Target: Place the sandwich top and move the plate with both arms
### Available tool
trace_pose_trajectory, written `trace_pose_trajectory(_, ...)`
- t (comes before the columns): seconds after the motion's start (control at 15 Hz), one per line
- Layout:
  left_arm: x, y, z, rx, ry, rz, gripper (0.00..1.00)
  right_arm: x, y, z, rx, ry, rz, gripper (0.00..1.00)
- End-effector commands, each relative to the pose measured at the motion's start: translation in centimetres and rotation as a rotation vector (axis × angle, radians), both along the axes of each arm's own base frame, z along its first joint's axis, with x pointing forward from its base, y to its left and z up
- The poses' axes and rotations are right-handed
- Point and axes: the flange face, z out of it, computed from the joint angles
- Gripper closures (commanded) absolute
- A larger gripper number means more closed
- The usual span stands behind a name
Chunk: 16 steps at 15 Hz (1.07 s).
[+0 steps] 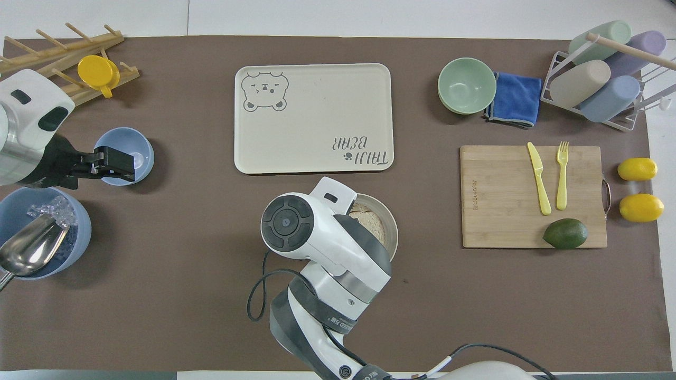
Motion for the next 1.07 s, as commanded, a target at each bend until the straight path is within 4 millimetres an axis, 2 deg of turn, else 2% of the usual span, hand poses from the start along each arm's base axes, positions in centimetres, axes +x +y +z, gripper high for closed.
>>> trace_pose_trajectory(0.0,-0.7,-0.1,-0.6,-0.008,-0.024,0.007,0.00,-0.5,0.0,-0.1,0.041,0.012,-0.045,0.73)
trace_pose_trajectory(0.07,-0.8,0.1,-0.5,-0.008,-0.024,0.006,0.00,-0.4,0.1,0.2,0.048,0.009,-0.047,0.49)
trace_pose_trajectory(0.13,-0.8,0.1,-0.5,-0.008,-0.026,0.004,0.00,-0.3,0.2,0.7,0.065,0.013,-0.060,0.18)
trace_pose_trajectory(0.2,-0.8,0.1,-0.5,-0.008,-0.026,0.003,0.00,0.1,0.0,1.8,0.090,0.010,-0.077,0.00)
trace_pose_trajectory(0.27,-0.8,0.1,-0.6,-0.008,-0.024,0.006,0.00,0.7,-0.9,3.4,0.109,-0.006,-0.091,0.00)
trace_pose_trajectory(0.4,-0.8,0.0,-0.5,-0.009,-0.029,0.003,0.00,3.2,-4.7,6.0,0.127,-0.030,-0.153,0.00)
trace_pose_trajectory(0.53,-0.8,-0.4,-0.6,-0.011,-0.031,0.000,0.00,5.5,-8.5,7.8,0.134,-0.050,-0.222,0.00)
trace_pose_trajectory(0.67,-1.0,-0.8,-1.3,-0.016,-0.032,-0.004,0.00,6.8,-11.8,9.3,0.129,-0.051,-0.280,0.00)
trace_pose_trajectory(0.87,-1.9,-4.6,-4.3,-0.057,-0.052,0.008,0.00,8.0,-17.4,12.7,0.182,-0.013,-0.409,0.00)
trace_pose_trajectory(0.93,-2.2,-6.1,-5.3,-0.067,-0.057,0.019,0.00,8.2,-19.5,14.4,0.199,-0.020,-0.419,0.00)
trace_pose_trajectory(1.0,-2.8,-8.5,-6.6,-0.071,-0.057,0.013,0.00,8.3,-21.2,16.0,0.202,-0.027,-0.401,0.00)
